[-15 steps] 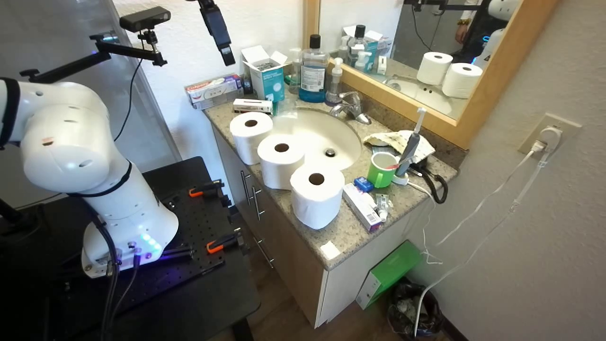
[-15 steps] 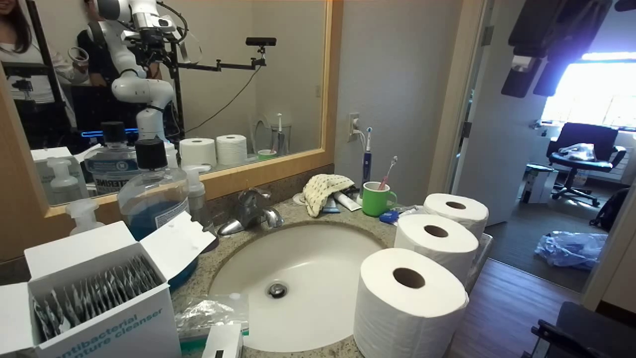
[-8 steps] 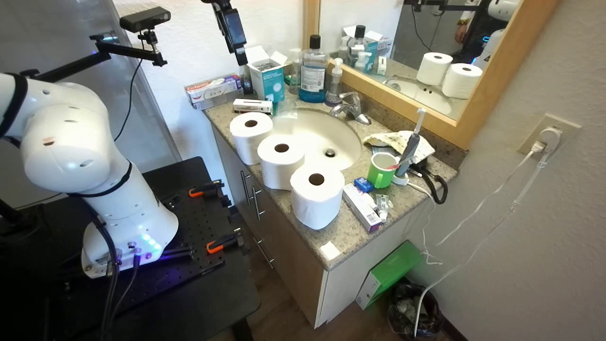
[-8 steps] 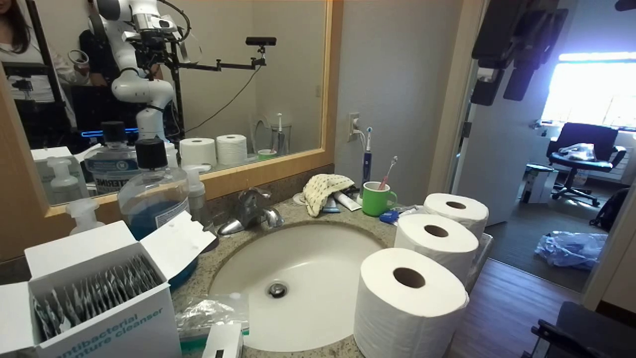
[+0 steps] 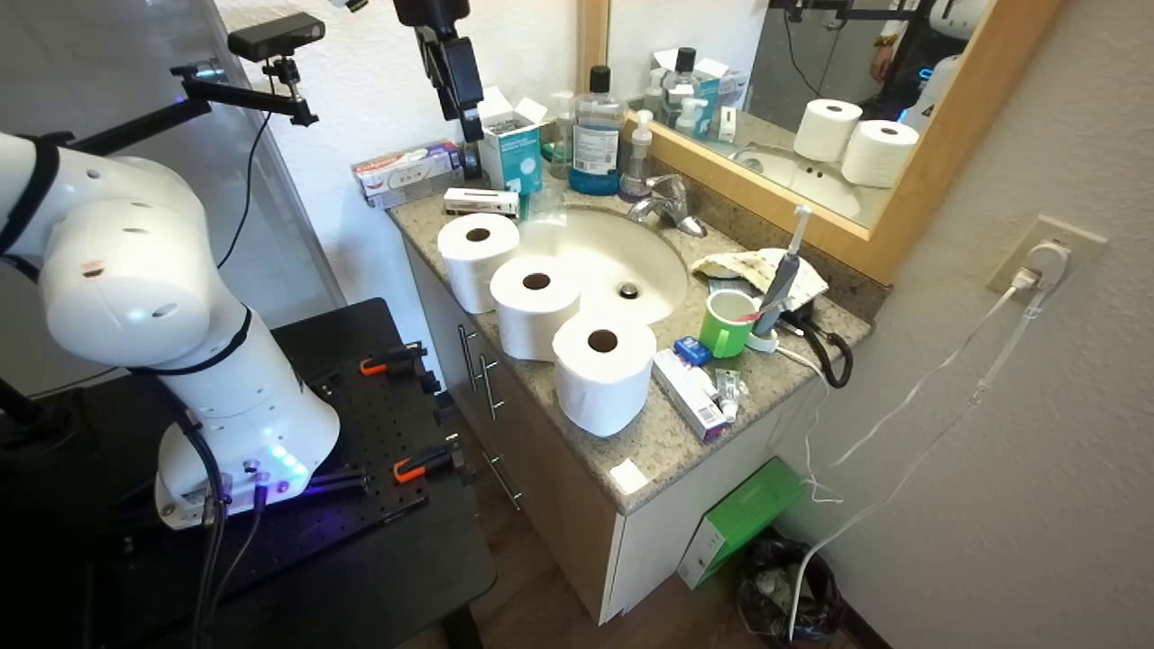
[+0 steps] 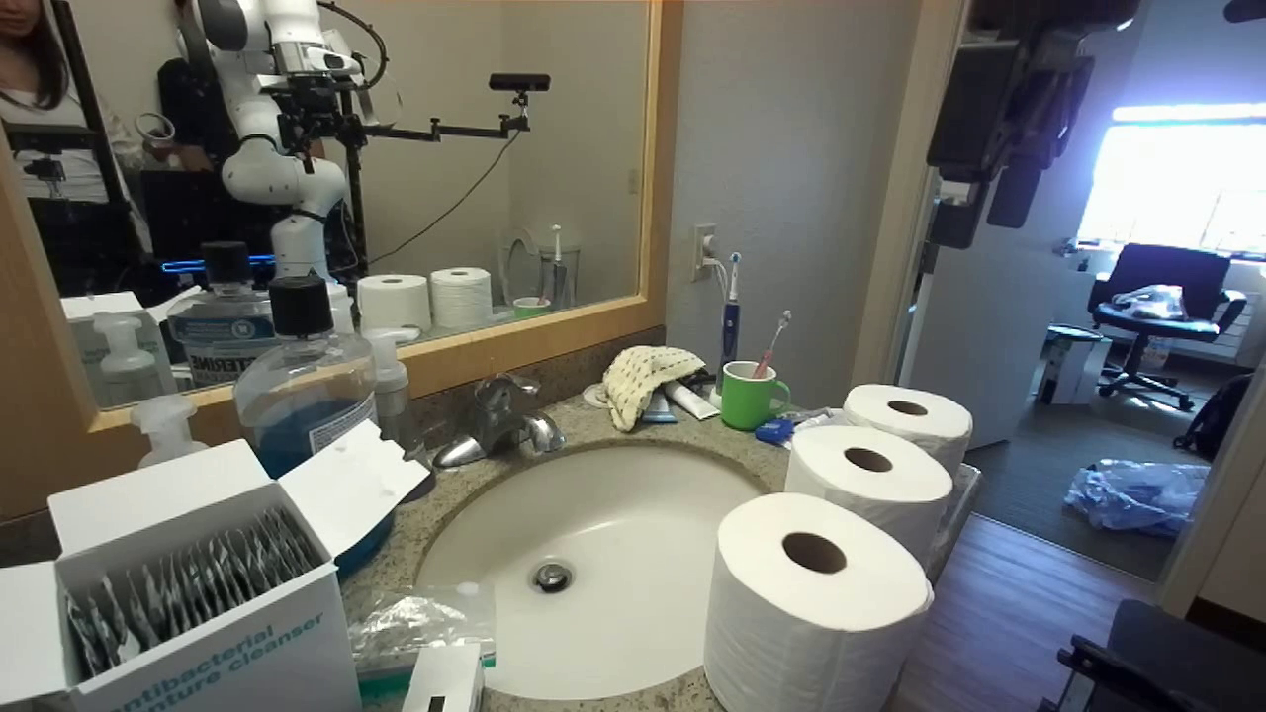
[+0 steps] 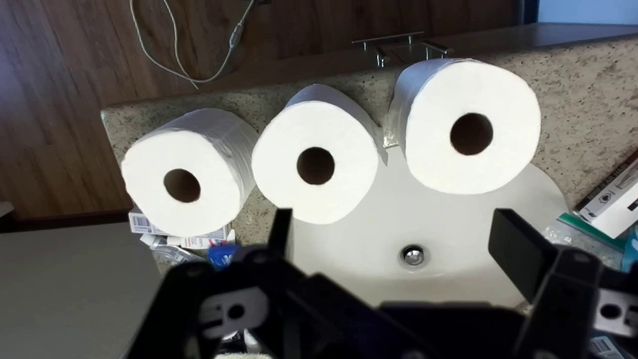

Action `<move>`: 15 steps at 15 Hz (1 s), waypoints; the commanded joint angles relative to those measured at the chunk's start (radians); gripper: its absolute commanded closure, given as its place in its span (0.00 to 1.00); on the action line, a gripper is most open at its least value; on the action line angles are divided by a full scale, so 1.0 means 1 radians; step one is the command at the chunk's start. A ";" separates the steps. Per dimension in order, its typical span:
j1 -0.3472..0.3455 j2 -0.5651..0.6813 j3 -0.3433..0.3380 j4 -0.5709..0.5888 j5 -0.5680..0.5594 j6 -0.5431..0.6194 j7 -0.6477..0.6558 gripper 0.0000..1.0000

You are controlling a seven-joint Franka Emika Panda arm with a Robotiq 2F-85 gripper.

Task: Stack the tissue rolls together

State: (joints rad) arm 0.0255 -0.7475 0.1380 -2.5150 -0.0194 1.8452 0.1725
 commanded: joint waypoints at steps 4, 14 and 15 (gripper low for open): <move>0.037 0.019 -0.030 -0.061 0.021 0.075 -0.066 0.00; 0.098 0.040 -0.055 -0.118 0.122 0.151 -0.120 0.00; 0.100 0.042 -0.053 -0.122 0.125 0.150 -0.120 0.00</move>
State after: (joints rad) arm 0.1148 -0.7107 0.0945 -2.6155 0.0767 1.9666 0.0801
